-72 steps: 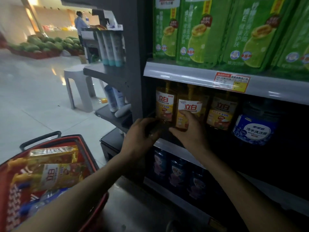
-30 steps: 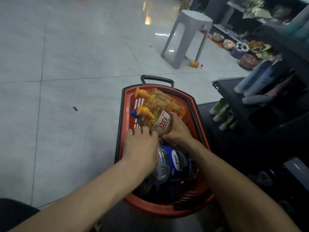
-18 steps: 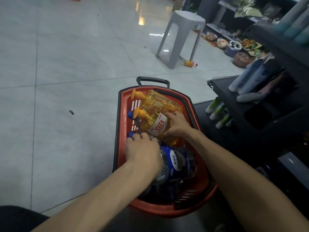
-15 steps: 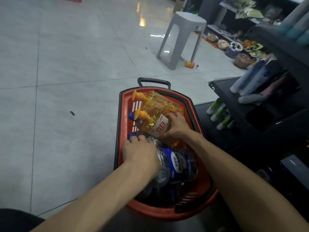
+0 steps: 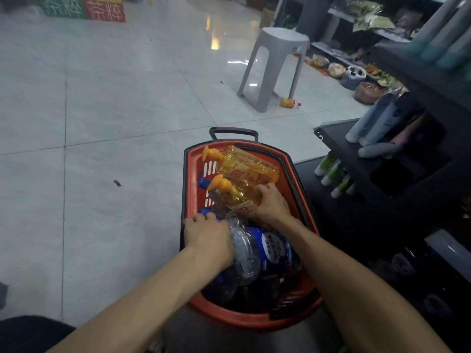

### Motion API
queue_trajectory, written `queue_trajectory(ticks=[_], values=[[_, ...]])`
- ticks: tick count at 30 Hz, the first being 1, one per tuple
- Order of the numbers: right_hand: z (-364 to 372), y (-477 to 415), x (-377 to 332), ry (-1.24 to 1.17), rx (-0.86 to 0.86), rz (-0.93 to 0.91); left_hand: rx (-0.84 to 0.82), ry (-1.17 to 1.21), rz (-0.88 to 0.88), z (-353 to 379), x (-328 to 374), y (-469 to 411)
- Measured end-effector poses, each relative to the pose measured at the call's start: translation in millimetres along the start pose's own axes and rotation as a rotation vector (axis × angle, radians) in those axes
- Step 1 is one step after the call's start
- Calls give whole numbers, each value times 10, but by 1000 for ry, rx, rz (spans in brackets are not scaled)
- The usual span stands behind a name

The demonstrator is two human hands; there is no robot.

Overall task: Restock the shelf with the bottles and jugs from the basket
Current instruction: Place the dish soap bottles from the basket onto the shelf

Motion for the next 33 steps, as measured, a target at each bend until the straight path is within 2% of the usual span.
queue_trajectory(ticks=[8, 16, 19, 23, 29, 33], values=[[-393, 429, -89, -159, 163, 55, 86, 158, 38, -204, 108, -28], [-1074, 874, 203, -411, 282, 104, 144, 385, 97, -443, 310, -37], [-1443, 1187, 342, -531, 299, 72, 176, 607, 225, -508, 528, -27], [-1887, 1725, 607, -607, 354, 47, 145, 963, 505, -633, 1065, 149], [-2157, 2444, 1318, -654, 379, 117, 43, 1035, 738, -640, 1898, 606], [-2150, 2814, 1728, -676, 384, 180, 2, 1066, 800, -523, 2336, 846]])
Point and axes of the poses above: each hand's wrist, its own y-axis away from the middle knuckle, its own z-axis out of the palm, x = y × z, the point moved 8 cm from there along -y, towards the middle knuckle, and after that the axes turned 14 degrees about y, right-handed, at the moved point
